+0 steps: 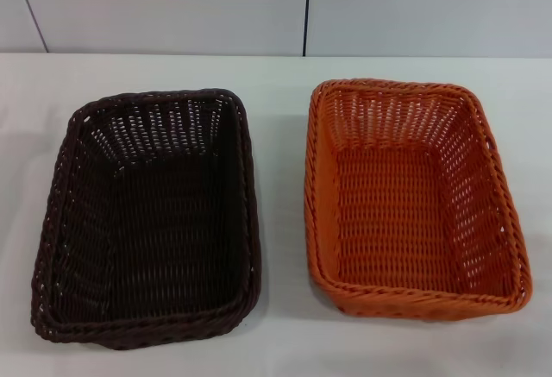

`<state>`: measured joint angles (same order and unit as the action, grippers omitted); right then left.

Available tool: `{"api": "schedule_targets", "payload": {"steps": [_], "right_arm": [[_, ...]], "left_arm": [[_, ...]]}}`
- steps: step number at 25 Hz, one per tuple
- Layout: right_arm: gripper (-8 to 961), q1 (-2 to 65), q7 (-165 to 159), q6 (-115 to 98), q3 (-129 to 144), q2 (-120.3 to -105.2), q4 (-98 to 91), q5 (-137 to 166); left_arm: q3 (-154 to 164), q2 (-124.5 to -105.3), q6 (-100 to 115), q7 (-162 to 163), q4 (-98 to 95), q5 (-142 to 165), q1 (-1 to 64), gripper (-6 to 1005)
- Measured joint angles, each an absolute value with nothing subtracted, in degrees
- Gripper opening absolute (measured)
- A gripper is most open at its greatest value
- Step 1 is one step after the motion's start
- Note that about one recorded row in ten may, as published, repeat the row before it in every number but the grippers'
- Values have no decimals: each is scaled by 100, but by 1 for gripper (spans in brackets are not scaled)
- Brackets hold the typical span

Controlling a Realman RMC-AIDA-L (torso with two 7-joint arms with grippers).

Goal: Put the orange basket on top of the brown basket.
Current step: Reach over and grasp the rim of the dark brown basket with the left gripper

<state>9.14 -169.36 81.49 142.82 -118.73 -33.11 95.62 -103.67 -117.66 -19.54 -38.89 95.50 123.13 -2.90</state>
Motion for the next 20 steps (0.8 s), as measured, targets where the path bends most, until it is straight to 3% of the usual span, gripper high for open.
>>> {"api": "schedule_targets", "payload": {"steps": [7, 20], "right_arm": [[748, 908, -16936, 8130, 14289, -11873, -3313, 9563], [747, 979, -16935, 8067, 14311, -11885, -3322, 9567]], "left_arm": [[-11637, -11774, -4335, -4028, 9673, 12244, 433, 730], [-12263, -11785, -7396, -3098, 9933, 15131, 1709, 715]]}}
